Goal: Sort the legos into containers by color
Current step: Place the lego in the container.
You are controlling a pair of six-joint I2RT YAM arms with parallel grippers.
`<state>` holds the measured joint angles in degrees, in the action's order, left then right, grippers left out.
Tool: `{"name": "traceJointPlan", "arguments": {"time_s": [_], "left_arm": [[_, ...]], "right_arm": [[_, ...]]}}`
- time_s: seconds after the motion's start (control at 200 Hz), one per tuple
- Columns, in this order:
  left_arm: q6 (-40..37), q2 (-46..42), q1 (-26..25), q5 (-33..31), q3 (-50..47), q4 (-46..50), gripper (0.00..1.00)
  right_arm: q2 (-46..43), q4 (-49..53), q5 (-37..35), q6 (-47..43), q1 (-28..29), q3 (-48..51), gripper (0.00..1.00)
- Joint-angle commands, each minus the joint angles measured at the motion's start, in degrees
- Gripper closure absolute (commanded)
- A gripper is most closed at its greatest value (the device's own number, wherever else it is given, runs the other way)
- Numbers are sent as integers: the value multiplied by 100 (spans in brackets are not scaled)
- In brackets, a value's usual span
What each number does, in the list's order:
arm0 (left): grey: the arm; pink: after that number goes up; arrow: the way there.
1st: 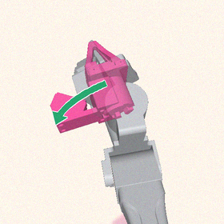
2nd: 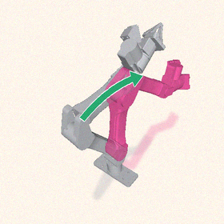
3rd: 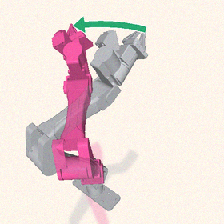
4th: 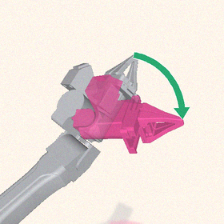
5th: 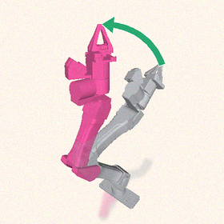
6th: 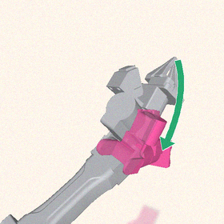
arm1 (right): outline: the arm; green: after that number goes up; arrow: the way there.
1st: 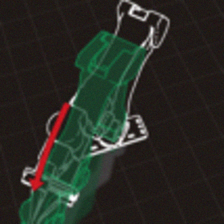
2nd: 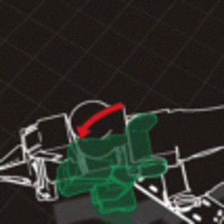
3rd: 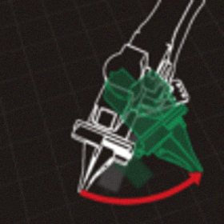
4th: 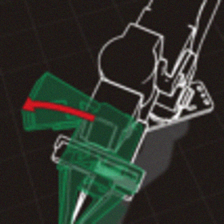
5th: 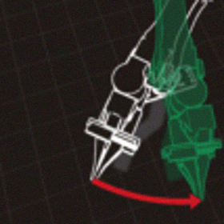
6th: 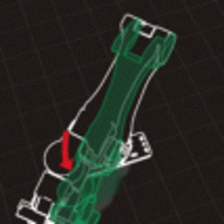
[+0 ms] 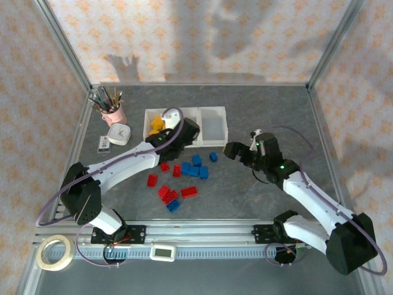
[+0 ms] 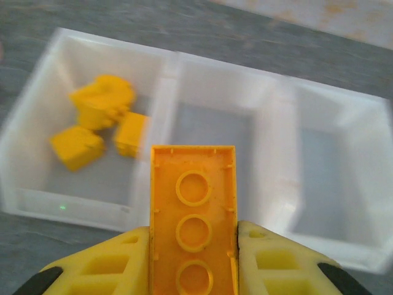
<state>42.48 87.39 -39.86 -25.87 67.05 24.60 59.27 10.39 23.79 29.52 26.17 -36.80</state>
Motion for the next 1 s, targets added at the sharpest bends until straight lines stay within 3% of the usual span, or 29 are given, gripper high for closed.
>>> {"name": "traceJointPlan", "arguments": {"time_s": [0.0,0.175,0.34,0.561,0.716,0.996], "left_arm": [[-536,-91,537,86,-239,-250,70],[-850,358,1364,414,-101,-492,70],[-1156,881,1832,790,168,-761,69],[-1483,1552,1980,714,659,-909,61],[-1597,1858,2044,785,960,-830,49],[-1636,1461,2045,1023,1004,-683,43]], "right_arm": [[273,-648,-244,34,363,-253,0],[589,-933,-403,148,733,-315,0],[672,-908,-513,168,803,-339,0],[587,-890,-637,175,817,-337,0],[570,-824,-671,157,810,-394,0],[489,-635,-807,49,810,-456,0]]}}
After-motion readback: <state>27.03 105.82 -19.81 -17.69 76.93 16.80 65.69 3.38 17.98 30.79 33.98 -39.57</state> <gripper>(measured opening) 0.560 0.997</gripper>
